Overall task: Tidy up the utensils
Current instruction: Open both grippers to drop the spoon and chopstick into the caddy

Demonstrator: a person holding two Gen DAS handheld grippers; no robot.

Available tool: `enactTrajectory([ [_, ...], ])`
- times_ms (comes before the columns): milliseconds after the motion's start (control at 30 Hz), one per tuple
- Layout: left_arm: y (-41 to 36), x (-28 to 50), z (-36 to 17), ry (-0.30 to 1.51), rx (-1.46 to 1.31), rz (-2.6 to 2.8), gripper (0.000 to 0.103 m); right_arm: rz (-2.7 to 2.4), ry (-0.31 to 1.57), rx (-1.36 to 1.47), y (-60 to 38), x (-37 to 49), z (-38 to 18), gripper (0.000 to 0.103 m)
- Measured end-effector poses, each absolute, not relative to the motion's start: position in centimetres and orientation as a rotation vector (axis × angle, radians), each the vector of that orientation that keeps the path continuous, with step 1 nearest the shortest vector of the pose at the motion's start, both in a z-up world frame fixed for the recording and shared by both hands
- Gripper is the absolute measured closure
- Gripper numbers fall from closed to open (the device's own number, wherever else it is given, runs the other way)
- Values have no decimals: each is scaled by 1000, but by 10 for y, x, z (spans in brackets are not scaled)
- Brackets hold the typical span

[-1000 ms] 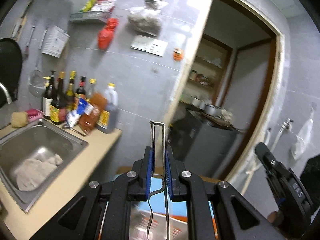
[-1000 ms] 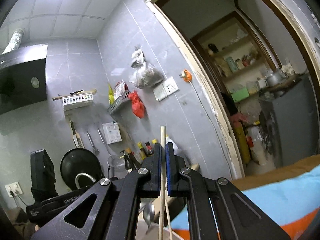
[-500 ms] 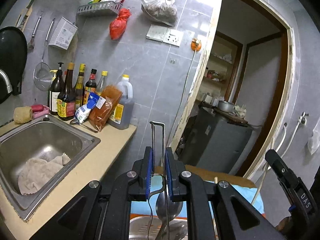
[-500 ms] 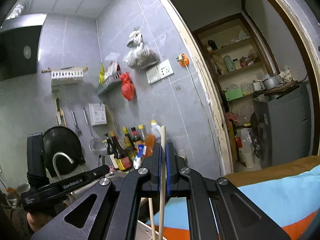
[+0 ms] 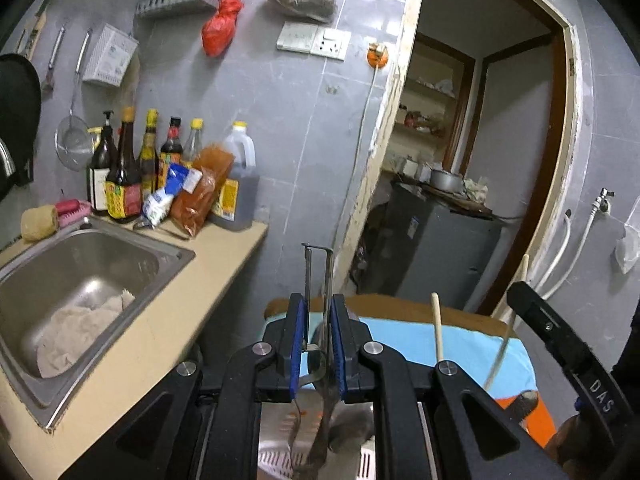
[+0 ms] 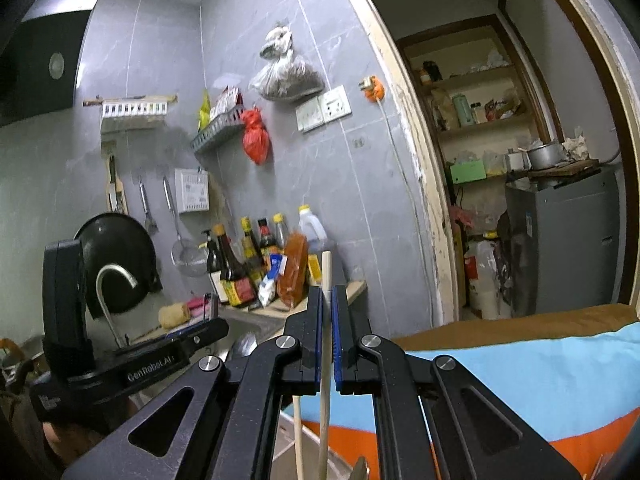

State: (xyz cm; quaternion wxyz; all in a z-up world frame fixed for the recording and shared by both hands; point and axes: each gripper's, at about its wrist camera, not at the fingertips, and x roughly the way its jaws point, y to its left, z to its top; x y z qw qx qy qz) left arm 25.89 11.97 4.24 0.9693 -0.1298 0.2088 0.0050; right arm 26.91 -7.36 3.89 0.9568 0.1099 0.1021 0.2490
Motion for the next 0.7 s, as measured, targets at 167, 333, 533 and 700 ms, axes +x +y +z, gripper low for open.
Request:
enactTrajectory([
  [167, 120, 259, 39, 493, -289, -22, 85, 512, 258, 234, -78, 270, 35, 98],
  [333, 120, 250, 41, 486, -328, -27, 47, 495, 282, 250, -87, 266, 35, 97],
  [533, 107, 244, 52, 467, -321, -18, 30, 446, 285, 267, -106, 258, 41, 75],
  [700, 86, 233, 64, 415, -289, -1, 11, 388, 276, 271, -133, 247, 48, 66],
])
